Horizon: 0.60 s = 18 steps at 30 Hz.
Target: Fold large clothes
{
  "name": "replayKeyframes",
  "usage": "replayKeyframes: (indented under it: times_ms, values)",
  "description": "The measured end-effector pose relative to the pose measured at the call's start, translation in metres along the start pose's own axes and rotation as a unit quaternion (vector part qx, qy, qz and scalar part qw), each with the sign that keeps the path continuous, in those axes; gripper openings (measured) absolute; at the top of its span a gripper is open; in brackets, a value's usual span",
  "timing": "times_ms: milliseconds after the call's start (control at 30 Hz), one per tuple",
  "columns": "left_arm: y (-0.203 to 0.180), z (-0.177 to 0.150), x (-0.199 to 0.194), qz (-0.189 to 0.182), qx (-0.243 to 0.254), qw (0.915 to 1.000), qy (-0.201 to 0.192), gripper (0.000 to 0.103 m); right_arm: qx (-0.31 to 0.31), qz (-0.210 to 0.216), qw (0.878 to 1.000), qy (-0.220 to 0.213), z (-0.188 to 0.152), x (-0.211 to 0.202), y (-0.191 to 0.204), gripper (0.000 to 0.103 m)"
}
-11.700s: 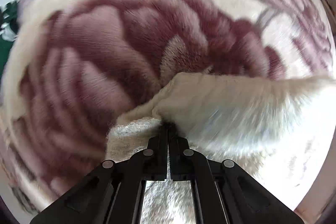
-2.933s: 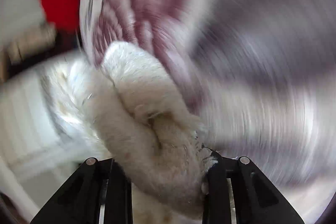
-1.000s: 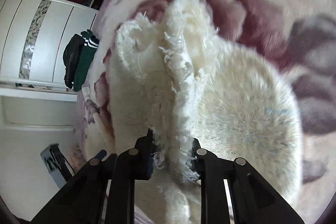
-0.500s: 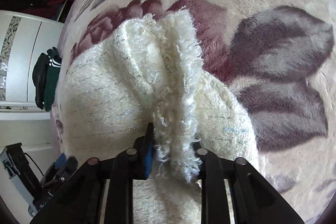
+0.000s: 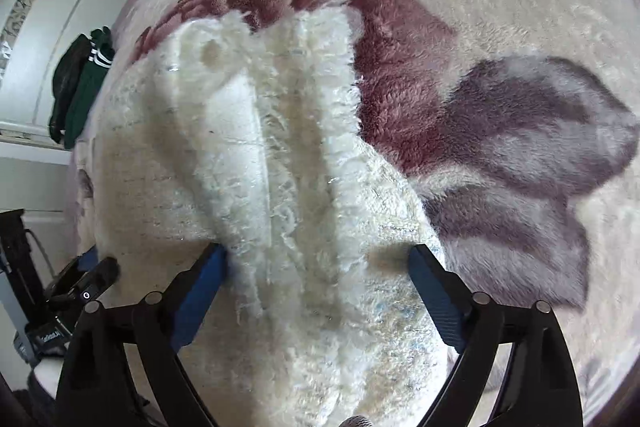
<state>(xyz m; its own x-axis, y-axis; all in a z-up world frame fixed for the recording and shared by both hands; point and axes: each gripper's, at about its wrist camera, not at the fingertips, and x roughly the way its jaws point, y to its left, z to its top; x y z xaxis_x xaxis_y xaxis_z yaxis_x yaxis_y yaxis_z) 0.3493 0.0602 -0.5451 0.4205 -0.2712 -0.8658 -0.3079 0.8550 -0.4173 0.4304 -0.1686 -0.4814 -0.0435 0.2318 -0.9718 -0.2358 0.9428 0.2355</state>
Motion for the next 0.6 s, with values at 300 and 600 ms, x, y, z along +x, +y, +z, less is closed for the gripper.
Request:
replayKeyframes:
  times_ms: [300,600]
  values:
    - [0.045,0.006,0.031,-0.162,-0.091,0.9816,0.041,0.103,0.057,0.193,0.976,0.083,0.011,0.055,-0.051,0.103]
    - [0.026,0.015,0.002,-0.195,-0.063,0.9787,0.004,0.053,0.134,0.330,0.933,0.045,-0.013,0.065,-0.058,0.067]
